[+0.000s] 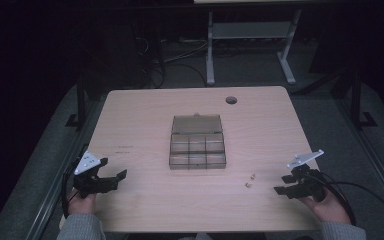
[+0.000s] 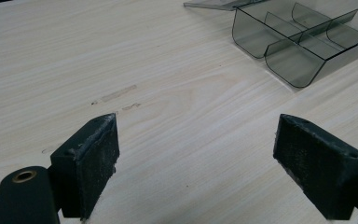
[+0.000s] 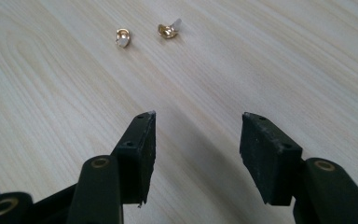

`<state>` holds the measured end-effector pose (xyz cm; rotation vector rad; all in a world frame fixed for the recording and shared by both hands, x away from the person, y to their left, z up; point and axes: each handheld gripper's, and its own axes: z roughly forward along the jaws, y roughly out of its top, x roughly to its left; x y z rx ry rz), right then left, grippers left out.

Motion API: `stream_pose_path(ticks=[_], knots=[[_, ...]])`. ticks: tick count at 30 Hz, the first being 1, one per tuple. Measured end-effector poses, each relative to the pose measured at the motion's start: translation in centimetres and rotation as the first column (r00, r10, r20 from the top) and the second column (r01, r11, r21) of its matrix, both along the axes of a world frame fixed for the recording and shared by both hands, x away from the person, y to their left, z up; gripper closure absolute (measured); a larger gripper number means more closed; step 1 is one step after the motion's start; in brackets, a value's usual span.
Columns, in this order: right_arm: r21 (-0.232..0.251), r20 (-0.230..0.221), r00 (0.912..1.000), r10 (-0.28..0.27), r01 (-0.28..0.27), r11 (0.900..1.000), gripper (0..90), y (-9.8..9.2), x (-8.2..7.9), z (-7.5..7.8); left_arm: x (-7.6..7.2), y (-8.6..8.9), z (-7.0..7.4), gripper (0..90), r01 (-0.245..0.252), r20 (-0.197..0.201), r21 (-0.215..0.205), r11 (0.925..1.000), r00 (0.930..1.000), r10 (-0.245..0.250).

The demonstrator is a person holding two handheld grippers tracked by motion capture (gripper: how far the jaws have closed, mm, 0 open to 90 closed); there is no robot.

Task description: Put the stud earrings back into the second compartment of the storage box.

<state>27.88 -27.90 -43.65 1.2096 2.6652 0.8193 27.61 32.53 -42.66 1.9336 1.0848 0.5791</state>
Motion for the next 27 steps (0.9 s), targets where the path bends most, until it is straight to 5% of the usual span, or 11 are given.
stream_pose_path(ticks=[27], knots=[[-0.047,0.019,0.9992,0.036,-0.035,0.998,46.6,2.9,2.5,1.1,0.1,-0.2,0.0,14.0,0.005,-0.005,0.0,1.0,1.0,-0.005]])
